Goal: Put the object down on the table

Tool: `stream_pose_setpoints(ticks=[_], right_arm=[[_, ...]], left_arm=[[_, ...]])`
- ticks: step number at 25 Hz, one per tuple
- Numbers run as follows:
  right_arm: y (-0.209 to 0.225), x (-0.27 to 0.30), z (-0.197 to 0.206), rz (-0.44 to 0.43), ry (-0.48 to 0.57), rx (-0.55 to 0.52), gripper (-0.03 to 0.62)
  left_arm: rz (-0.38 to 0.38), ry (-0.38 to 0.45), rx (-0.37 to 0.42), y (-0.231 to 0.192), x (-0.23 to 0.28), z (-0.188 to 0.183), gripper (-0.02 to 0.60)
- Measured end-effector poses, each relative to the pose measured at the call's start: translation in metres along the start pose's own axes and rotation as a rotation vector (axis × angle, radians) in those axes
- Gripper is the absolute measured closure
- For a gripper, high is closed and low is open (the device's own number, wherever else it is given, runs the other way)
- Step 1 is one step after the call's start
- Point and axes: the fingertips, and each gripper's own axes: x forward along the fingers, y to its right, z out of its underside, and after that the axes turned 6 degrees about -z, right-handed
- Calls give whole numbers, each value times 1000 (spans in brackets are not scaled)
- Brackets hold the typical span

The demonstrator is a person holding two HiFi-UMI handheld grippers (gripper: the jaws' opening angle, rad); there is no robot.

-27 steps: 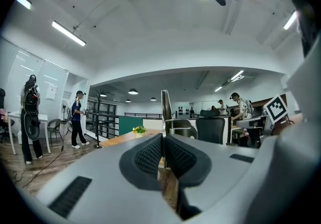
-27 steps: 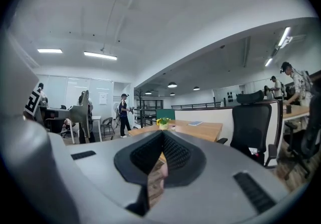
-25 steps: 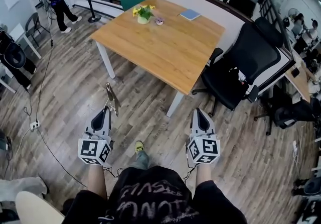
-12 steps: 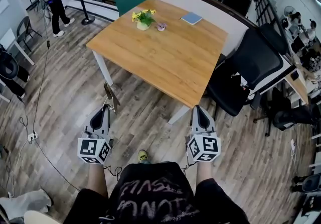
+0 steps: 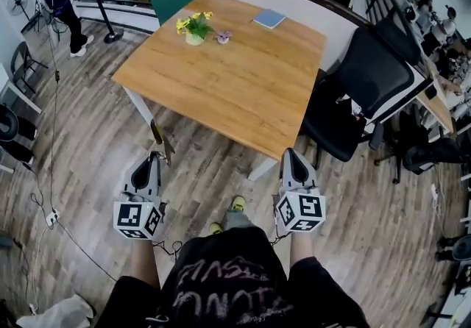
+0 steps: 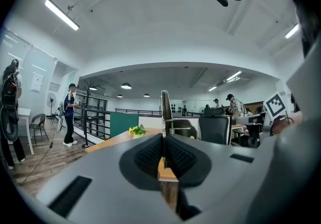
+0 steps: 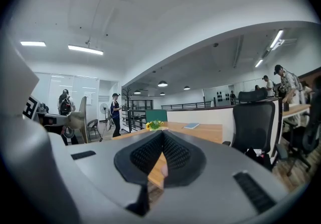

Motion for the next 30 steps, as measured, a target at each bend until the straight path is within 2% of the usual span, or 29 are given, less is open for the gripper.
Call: stream_pose_setpoints(ticks=[10,17,21,30], right_arm=[[44,75,-7,36,39,6,589],[84,139,-18,19,66,42,589],[104,168,-23,4,76,27,589],[134,218,-26,-23,74,22,589]], left_arm=[[52,-34,49,3,102,-3,565],[66,-61,93,9,181,-7,565],[77,-77,107,17,222,-5,565],[98,-133,178,28,307,15,565]])
